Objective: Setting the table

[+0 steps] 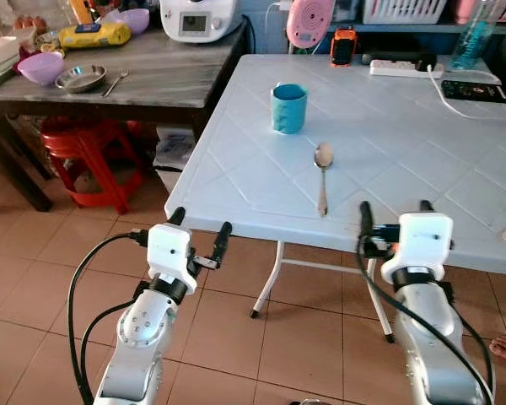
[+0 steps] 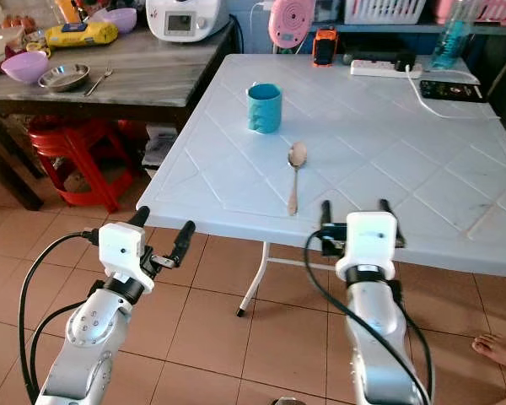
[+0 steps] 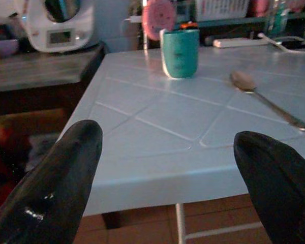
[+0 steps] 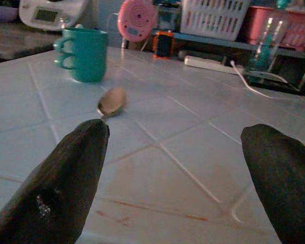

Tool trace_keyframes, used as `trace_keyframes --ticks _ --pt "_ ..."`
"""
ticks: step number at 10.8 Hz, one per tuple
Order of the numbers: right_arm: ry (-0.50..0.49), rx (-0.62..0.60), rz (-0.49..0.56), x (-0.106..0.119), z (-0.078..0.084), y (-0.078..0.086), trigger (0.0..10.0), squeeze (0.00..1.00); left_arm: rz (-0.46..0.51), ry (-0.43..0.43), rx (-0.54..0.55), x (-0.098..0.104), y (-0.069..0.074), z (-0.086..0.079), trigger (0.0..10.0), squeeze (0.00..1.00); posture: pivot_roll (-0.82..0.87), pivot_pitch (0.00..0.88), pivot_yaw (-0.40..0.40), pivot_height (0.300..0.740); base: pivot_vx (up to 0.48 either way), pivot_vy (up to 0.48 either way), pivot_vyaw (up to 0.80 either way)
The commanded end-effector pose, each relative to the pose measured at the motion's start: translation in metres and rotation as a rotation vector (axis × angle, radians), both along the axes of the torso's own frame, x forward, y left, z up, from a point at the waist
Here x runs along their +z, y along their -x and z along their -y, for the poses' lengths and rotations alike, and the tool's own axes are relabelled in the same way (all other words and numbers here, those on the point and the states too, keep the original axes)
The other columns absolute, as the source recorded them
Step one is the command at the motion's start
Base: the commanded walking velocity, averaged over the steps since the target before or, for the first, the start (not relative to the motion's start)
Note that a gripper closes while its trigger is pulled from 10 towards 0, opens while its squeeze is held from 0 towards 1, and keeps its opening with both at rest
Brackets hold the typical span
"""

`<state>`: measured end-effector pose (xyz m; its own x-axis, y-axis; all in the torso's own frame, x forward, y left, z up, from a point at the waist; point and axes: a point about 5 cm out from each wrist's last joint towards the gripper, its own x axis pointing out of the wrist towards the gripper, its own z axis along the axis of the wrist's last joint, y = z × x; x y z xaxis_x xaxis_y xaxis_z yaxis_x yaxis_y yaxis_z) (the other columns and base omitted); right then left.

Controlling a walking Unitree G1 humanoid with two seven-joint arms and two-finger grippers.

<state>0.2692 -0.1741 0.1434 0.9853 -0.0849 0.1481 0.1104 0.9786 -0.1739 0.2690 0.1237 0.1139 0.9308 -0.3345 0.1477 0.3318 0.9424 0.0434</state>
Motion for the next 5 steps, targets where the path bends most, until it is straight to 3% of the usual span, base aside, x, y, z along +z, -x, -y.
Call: trace_keyframes --ticks 1,2,5 --pt "0.001 0.026 0.019 0.004 -0.0058 -0.0013 10.0 0.0 0.015 0.006 -0.005 0.0031 0.0014 -0.003 10.0 0.0 -0.16 0.106 0.08 0.74 0.326 0.0 0.51" --pt "-0.001 0.028 0.019 0.0039 -0.0066 -0.0016 10.0 0.0 0.014 0.007 -0.019 0.0031 0.0017 -0.002 10.0 0.0 -0.16 0.107 0.081 0.74 0.48 0.0 0.46" --pt "-0.009 0.025 0.015 0.0021 -0.0075 -0.0007 10.0 0.0 0.01 0.007 -0.039 0.0022 0.0028 -0.0006 10.0 0.0 -0.16 0.109 0.085 0.74 0.48 0.0 0.0"
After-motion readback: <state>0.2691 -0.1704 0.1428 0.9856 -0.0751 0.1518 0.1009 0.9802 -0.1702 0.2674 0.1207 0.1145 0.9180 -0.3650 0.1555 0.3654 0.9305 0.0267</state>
